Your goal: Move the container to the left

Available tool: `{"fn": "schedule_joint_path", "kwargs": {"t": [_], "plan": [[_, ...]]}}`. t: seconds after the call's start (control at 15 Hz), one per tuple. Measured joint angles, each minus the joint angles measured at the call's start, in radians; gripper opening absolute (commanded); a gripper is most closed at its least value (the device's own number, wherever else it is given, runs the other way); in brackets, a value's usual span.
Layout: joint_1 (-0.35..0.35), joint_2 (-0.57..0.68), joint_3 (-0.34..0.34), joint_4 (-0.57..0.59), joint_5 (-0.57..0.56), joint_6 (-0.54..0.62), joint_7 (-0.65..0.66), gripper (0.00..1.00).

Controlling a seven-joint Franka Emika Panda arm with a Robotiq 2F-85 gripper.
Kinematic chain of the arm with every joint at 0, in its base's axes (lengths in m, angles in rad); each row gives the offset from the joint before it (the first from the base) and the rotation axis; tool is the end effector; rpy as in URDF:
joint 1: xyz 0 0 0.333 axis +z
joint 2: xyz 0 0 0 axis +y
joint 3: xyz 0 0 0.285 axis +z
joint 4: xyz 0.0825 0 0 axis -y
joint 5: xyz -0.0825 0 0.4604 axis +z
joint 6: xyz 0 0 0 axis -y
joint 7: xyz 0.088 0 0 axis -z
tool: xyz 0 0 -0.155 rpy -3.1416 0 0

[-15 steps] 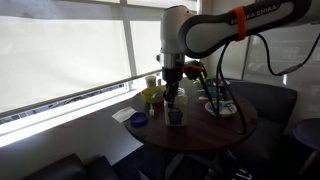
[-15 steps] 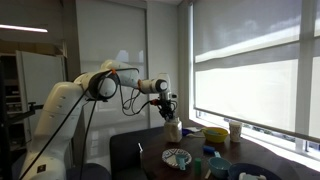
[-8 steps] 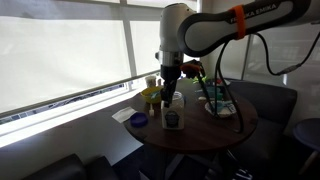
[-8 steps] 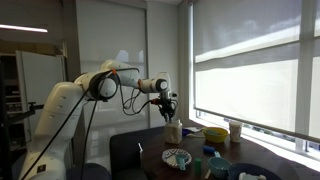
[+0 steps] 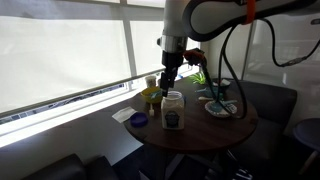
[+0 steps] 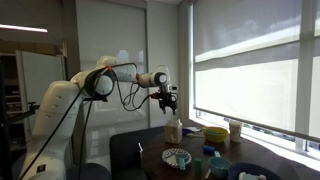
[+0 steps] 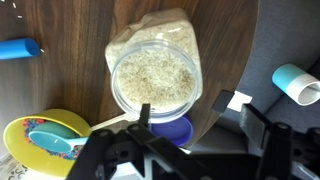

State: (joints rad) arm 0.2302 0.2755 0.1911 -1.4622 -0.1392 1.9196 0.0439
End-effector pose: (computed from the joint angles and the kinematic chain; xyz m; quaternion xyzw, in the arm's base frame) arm 0.6854 0.2768 0.4568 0.9748 0.1980 0.1004 0.0193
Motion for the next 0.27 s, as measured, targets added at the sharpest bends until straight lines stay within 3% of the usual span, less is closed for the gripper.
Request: {"fn": "schedule_joint_path", "kwargs": {"t": [0.27], "plan": [[-0.003,-0.066,-0.018,-0.002,-0.036,-0.012,-0.004,1.00]]}}
